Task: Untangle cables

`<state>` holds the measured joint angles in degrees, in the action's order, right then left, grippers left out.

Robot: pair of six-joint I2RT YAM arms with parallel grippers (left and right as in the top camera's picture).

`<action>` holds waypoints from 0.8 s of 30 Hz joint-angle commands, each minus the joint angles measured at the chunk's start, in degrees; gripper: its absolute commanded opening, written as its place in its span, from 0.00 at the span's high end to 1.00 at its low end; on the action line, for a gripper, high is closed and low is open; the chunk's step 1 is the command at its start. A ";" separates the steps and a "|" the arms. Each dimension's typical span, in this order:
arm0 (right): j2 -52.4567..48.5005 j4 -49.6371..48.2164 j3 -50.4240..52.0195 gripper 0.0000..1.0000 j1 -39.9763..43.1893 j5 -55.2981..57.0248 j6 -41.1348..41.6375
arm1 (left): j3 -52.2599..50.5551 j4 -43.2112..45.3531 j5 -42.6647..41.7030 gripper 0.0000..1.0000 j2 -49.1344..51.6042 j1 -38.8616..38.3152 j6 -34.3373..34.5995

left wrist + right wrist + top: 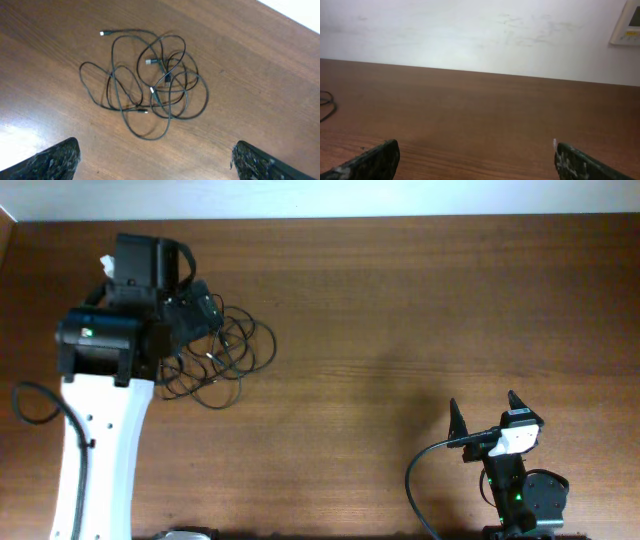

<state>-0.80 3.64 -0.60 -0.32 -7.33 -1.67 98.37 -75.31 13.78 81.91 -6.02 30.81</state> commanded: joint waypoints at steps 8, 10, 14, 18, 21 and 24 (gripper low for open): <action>0.61 0.42 0.28 0.02 -0.37 0.48 0.17 | -30.91 21.57 0.61 0.01 -4.55 0.17 -0.70; 0.61 0.42 0.28 0.02 -0.37 0.46 0.17 | -37.62 26.62 0.26 0.01 -6.05 0.17 -0.63; 0.61 0.42 0.28 0.01 -0.37 0.48 0.17 | -45.33 27.30 -0.90 0.01 -11.08 0.17 -0.70; 0.59 0.42 0.28 0.02 -0.37 0.46 0.17 | -50.99 34.14 -0.48 0.01 -14.71 0.17 -0.72; 0.61 0.42 0.28 0.02 -0.37 0.48 0.17 | -58.23 44.96 -1.14 0.01 -16.63 0.17 -0.72; 0.61 0.42 0.28 0.02 -0.37 0.48 0.17 | -65.66 56.30 -1.11 0.01 -19.17 0.17 -0.74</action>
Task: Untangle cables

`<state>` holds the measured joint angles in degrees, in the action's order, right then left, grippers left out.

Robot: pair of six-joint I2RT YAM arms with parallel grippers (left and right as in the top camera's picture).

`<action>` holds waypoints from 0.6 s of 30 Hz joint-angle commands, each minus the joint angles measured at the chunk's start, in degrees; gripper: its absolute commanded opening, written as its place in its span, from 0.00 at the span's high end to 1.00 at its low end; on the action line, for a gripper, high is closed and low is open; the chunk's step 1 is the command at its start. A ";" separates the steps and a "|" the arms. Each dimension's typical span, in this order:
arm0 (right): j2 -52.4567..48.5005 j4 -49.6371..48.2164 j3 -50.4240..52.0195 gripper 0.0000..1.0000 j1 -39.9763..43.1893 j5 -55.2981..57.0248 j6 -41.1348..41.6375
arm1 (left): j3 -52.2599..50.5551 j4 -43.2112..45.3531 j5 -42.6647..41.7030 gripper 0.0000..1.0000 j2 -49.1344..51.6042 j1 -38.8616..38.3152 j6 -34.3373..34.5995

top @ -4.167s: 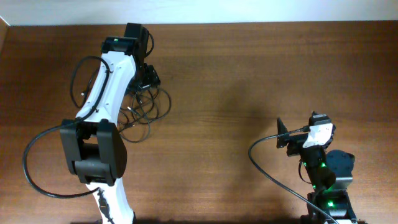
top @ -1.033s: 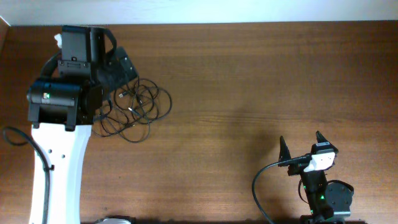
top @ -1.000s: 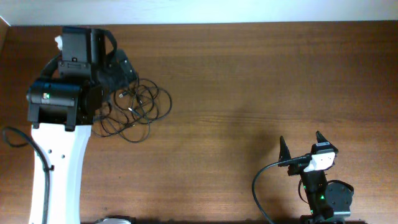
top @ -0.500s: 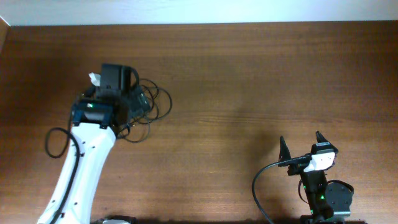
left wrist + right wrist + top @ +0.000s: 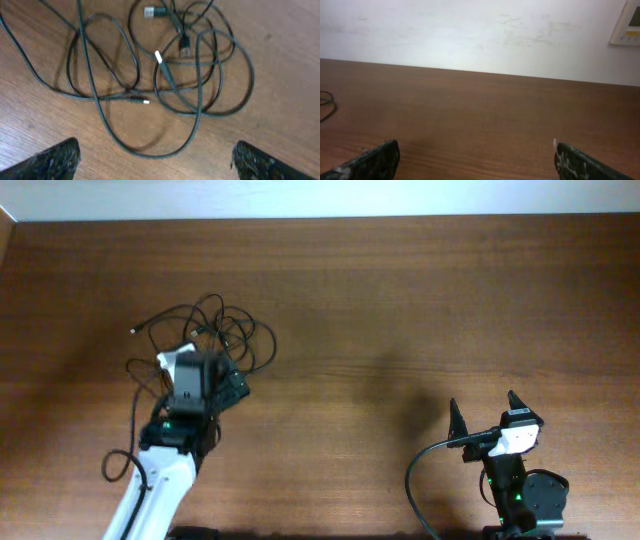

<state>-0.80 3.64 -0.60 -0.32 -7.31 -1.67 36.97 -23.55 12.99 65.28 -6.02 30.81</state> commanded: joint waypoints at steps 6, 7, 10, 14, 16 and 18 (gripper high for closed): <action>0.59 0.39 0.28 0.02 -0.37 0.46 0.17 | -13.84 24.22 -1.29 0.01 -7.41 0.17 -2.34; 0.59 0.42 0.28 0.02 -0.37 0.46 0.17 | -15.23 28.96 -2.10 0.01 -8.17 0.17 -4.87; 0.59 0.42 0.28 0.02 -0.37 0.46 0.17 | -19.28 38.05 -4.00 0.01 -9.75 0.20 -7.37; 0.59 0.39 0.28 0.02 -0.37 0.46 0.17 | -25.49 43.52 -4.39 0.01 -12.63 0.20 -7.34; 0.59 0.42 0.28 0.02 -0.37 0.46 0.17 | -29.03 43.69 -4.20 0.01 -15.39 0.20 -7.34; 0.59 0.42 0.28 0.02 -0.37 0.46 0.17 | -31.65 43.91 -4.00 0.01 -17.64 0.35 -7.34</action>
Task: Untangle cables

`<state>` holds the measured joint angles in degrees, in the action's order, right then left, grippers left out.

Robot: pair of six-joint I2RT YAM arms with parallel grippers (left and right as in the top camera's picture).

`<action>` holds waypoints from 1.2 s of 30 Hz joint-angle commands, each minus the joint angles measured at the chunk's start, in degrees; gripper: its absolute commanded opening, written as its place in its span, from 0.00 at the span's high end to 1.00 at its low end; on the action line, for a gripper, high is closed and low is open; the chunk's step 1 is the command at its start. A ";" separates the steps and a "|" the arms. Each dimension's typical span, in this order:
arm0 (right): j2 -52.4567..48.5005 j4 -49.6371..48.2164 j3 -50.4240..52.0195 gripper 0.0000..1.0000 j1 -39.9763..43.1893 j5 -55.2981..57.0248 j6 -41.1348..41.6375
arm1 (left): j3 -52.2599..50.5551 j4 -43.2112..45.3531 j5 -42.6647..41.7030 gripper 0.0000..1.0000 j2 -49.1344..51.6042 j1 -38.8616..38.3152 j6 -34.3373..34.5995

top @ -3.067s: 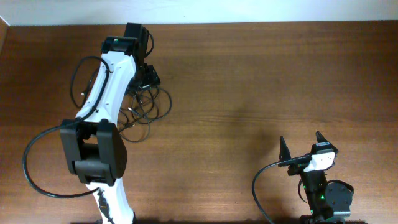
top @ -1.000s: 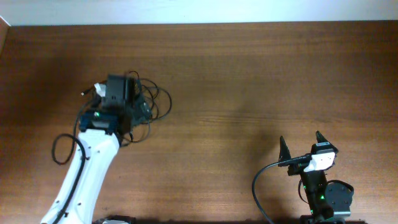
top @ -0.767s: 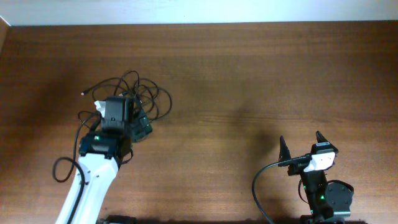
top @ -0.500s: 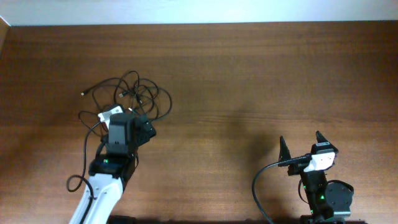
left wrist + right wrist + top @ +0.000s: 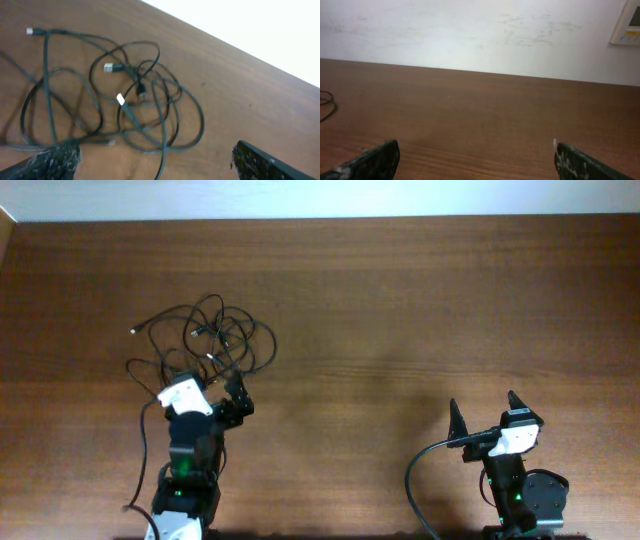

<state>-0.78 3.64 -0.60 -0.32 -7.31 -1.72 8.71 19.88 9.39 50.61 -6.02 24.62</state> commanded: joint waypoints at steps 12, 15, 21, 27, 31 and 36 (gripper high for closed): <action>0.59 0.42 0.28 0.02 -0.37 0.46 0.22 | -8.17 -12.15 -0.98 0.01 -23.28 2.93 -2.69; 0.57 0.42 0.28 0.02 -0.37 0.44 0.22 | -8.20 -21.84 -0.55 0.01 -32.76 2.93 -6.16; 0.57 0.42 0.28 0.02 -0.37 0.46 0.22 | -8.20 -24.48 -4.79 0.01 -48.00 2.93 -24.85; 0.57 0.42 0.28 0.02 -0.37 0.46 0.22 | -8.20 -24.90 -8.61 0.01 -50.31 2.75 -35.04; 0.57 0.39 0.28 0.02 -0.37 0.46 0.22 | -8.20 -24.90 -8.59 0.01 -50.31 2.43 -37.18; 0.57 0.42 0.28 0.02 -0.37 0.44 0.22 | -8.20 -24.72 -8.59 0.01 -50.31 2.43 -36.72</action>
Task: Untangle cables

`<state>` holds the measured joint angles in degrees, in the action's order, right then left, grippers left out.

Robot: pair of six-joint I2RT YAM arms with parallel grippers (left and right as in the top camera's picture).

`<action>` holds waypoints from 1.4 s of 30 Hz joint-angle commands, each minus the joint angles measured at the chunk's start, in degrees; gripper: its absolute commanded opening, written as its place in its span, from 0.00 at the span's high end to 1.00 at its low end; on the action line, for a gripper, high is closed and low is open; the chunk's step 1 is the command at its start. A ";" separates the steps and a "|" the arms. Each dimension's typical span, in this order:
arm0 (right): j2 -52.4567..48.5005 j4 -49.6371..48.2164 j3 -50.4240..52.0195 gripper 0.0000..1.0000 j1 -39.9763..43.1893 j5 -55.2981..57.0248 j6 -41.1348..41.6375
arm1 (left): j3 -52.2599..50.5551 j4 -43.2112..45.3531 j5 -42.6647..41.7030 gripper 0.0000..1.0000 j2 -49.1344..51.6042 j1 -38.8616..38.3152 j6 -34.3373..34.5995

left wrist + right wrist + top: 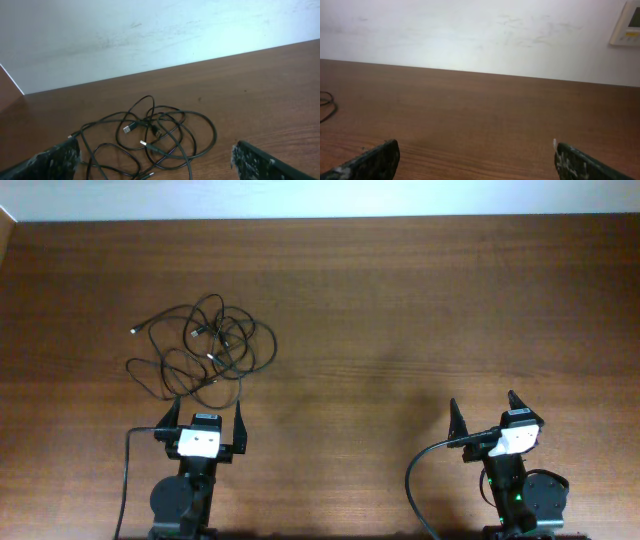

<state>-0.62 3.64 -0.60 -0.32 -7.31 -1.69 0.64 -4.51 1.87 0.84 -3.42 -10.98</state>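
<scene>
A tangle of thin black cables (203,350) lies on the brown table, left of centre; loops overlap and several plug ends stick out. The left wrist view shows the same tangle (150,140) just ahead of the fingers. My left gripper (205,420) sits near the front edge, just below the tangle, open and holding nothing. My right gripper (485,413) rests at the front right, open and empty, far from the cables. In its own view one cable loop (326,107) peeks in at the left edge.
The wooden table (420,310) stretches wide to the right of the tangle. A white wall (470,35) rises behind the far edge, with a small white panel (626,24) on it. Arm cables trail off the front edge by each base.
My left arm has drawn back from just below the tangle to the table's front edge, and its camera now looks level across the table. The cables and the right arm have not moved.
At first my left arm reached over the tangle at the far left, open. Then it stood lower, nearer the front, with the cables spread slightly wider. It kept retreating and now rests at the front edge. The right arm stayed still throughout.
</scene>
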 commanded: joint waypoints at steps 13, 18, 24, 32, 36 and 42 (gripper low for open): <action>0.44 0.42 0.28 0.02 -0.37 0.46 0.20 | -0.11 -0.33 -1.07 0.01 -0.50 -0.17 -1.11; 0.44 0.42 0.28 0.02 -0.37 0.46 0.20 | -0.11 -0.33 -1.07 0.01 -0.50 -0.17 -1.11; 0.42 0.42 0.28 0.02 -0.37 0.46 0.20 | -0.11 -0.33 -1.07 0.01 -0.50 -0.17 -1.11; 0.44 0.42 0.28 0.02 -0.37 0.46 0.20 | -0.11 -0.31 -1.07 0.01 -0.57 -0.15 -1.11; 0.42 0.39 0.28 0.02 -0.37 0.46 0.20 | -0.13 -0.20 -0.59 0.01 -0.57 -0.11 -1.09; 0.42 0.39 0.28 0.02 -0.37 0.44 0.20 | -0.13 0.59 8.70 0.01 -0.57 -0.11 13.38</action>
<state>-0.62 3.64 -0.60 -0.32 -7.31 -1.69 0.64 -4.08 5.02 0.84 -3.42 -4.80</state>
